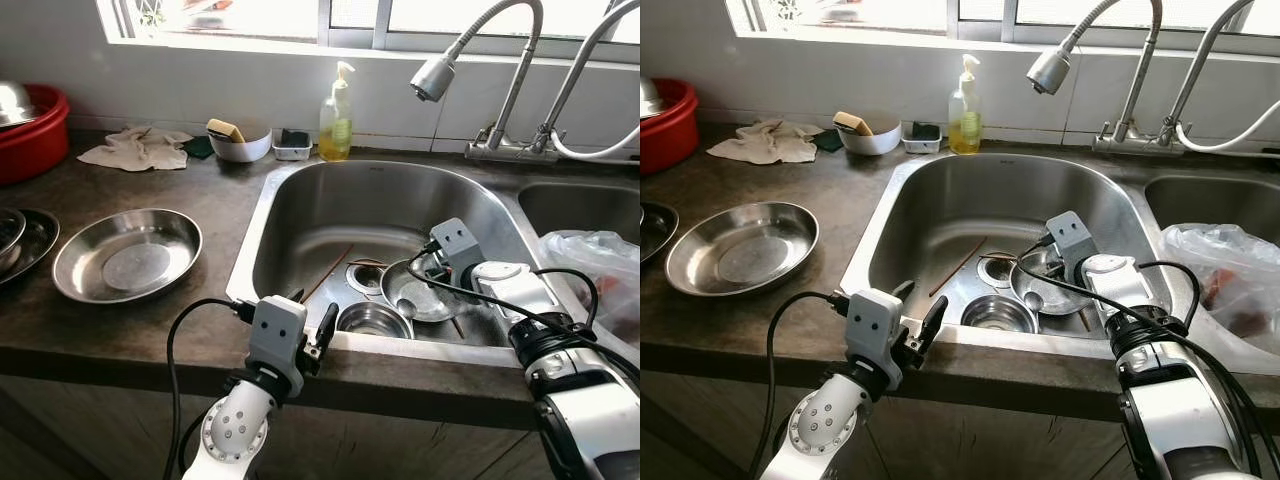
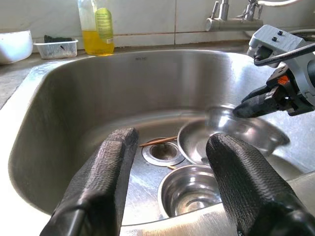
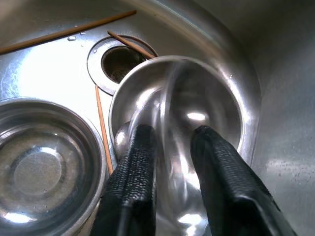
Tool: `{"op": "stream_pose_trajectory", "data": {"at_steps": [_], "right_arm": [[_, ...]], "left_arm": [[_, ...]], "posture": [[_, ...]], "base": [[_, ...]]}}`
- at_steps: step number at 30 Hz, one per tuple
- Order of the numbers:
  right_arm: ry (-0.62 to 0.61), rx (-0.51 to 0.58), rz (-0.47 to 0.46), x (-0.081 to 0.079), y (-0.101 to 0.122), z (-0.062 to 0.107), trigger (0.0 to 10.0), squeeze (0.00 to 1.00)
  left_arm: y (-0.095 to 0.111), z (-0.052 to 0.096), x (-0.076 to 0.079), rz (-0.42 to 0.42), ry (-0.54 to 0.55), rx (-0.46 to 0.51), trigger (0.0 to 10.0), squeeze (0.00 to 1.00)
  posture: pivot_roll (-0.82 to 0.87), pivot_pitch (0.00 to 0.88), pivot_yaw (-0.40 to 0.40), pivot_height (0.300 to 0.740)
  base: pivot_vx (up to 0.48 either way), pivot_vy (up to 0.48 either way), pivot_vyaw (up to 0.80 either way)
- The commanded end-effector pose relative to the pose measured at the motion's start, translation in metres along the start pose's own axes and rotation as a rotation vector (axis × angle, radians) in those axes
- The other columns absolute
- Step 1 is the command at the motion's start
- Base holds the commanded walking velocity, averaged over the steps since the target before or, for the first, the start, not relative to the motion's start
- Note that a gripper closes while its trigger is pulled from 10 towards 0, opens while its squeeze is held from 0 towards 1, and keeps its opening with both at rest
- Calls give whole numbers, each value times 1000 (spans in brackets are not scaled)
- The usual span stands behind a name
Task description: Kitchen organization
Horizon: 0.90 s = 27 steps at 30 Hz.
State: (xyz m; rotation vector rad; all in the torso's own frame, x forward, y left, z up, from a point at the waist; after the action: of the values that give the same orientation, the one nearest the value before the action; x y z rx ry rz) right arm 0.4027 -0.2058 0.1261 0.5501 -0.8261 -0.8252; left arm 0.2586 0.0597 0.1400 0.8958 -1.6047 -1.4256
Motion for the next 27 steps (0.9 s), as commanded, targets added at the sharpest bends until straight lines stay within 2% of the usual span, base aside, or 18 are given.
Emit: {"op": "stream_pose_trajectory", "data": {"at_steps": [1, 6, 8, 9, 10, 13, 15, 18, 27], "right_arm": [[-34, 32, 3, 9, 10, 3, 10000, 1000], [-80, 84, -10, 13, 18, 4, 10000, 1000], [-165, 144, -16, 20, 28, 9, 10000, 1000], [-205, 193, -24, 22, 35, 14, 10000, 424], [-206, 229, -30, 21, 40, 17, 10000, 0], [-238, 348, -30, 16, 54, 28, 10000, 0], [-268, 451, -91, 10, 65, 41, 10000, 0], [-278, 487, -109, 8, 69, 46, 10000, 0], [-291, 493, -117, 6, 67, 51, 10000, 0]], "left_arm": [[-3, 0, 0, -6, 2, -22, 10000, 0], [-2, -1, -1, -14, 4, -18, 10000, 0], [-2, -1, -3, -18, 10, -16, 10000, 0], [-2, -2, -4, -20, 15, -15, 10000, 0], [-2, -2, -4, -21, 16, -14, 10000, 0], [-1, -3, -5, -21, 18, -12, 10000, 0], [-1, -5, -6, -23, 18, -9, 10000, 0], [-1, -6, -7, -23, 18, -8, 10000, 0], [-1, -6, -7, -23, 18, -8, 10000, 0]], "posture": [[31, 40, -72, 740], [39, 31, -76, 740], [41, 28, -78, 740], [44, 15, -87, 740], [44, 13, -86, 740], [40, 7, -81, 740], [31, 1, -78, 740], [31, 1, -78, 740], [31, 1, -78, 740]], "base": [[0, 0, 0], [0, 0, 0], [0, 0, 0], [0, 0, 0], [0, 0, 0], [0, 0, 0], [0, 0, 0], [0, 0, 0], [0, 0, 0]]}}
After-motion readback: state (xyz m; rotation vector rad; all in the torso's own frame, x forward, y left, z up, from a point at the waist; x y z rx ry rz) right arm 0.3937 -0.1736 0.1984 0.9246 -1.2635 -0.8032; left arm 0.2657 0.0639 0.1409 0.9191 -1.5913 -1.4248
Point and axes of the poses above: a point about 5 cm out from each wrist's last joint towards the gripper, its own z axis pointing back from the gripper into the wrist, its own y axis along the axis of the wrist's last joint, x = y × z, the point moved 3 cm from there along -z, pointing out of the wrist towards the gripper, and after that the axes turned 11 degrees about z, right-handed, at the moved point
